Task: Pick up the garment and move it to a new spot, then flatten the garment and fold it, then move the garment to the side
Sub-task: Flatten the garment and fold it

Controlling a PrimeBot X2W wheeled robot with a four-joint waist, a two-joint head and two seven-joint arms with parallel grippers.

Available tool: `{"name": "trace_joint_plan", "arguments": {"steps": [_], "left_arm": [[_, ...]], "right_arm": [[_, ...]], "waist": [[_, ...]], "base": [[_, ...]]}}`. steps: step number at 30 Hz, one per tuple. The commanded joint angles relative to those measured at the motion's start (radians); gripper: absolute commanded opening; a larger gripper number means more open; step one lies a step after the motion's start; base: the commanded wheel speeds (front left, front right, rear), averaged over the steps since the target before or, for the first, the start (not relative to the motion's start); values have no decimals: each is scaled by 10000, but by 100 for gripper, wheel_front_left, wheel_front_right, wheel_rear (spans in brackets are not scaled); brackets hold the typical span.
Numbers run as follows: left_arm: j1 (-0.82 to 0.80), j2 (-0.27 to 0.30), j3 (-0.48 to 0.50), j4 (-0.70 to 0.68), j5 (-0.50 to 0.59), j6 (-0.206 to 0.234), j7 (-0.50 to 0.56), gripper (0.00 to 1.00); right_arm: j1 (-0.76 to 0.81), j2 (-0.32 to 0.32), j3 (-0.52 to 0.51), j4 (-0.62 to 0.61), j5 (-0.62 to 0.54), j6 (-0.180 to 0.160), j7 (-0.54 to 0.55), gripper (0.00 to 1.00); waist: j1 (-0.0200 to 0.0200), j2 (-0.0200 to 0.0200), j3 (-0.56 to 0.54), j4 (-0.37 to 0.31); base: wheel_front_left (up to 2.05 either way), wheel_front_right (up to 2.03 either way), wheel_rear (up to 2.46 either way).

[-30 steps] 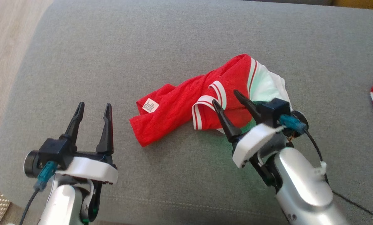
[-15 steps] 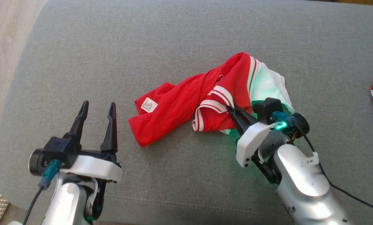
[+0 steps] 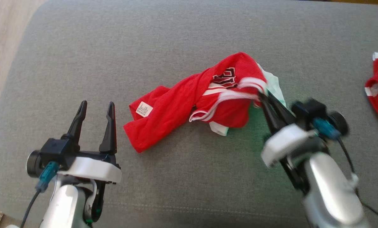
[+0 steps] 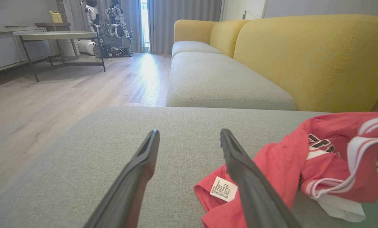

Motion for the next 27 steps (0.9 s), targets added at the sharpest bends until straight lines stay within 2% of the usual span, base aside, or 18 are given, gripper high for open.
{"name": "trace_joint_plan", "arguments": {"steps": [1,9,16,22,23,24,25,27], "left_arm": [[-229,137,404,-375,-59,-43,-120,100],[-233,180,387,-405,-40,-118,-121,100],[-223,207,329,-364,-33,-153,-121,100],[-254,281,314,-328,-54,-168,-121,100],[-258,287,301,-321,-57,-171,-121,100],[-262,292,289,-319,-58,-170,-121,100],[-261,300,278,-319,-60,-167,-122,100],[-245,319,268,-323,-71,-156,-117,100]], "right_arm": [[333,-19,-25,-862,-182,35,273,0],[2831,-301,-1066,-3476,-555,35,2151,0],[4455,-113,-1654,-4010,-514,35,3358,0],[4808,18,-1767,-3588,-386,35,3604,0],[4767,32,-1759,-3450,-376,35,3555,2],[4704,47,-1770,-3337,-342,35,3458,41],[4637,60,-1777,-3239,-308,35,3345,100],[4504,81,-1775,-3136,-168,35,3050,100]], "waist": [[0,0,27,-72],[0,0,60,-243],[0,0,15,-284],[0,0,3,-386],[0,0,-5,-394],[0,0,-11,-404],[0,0,-22,-413],[0,0,-54,-430]], "base": [[0,0,0],[0,0,0],[0,0,0],[0,0,0],[0,0,0],[0,0,0],[0,0,0],[0,0,0]]}}
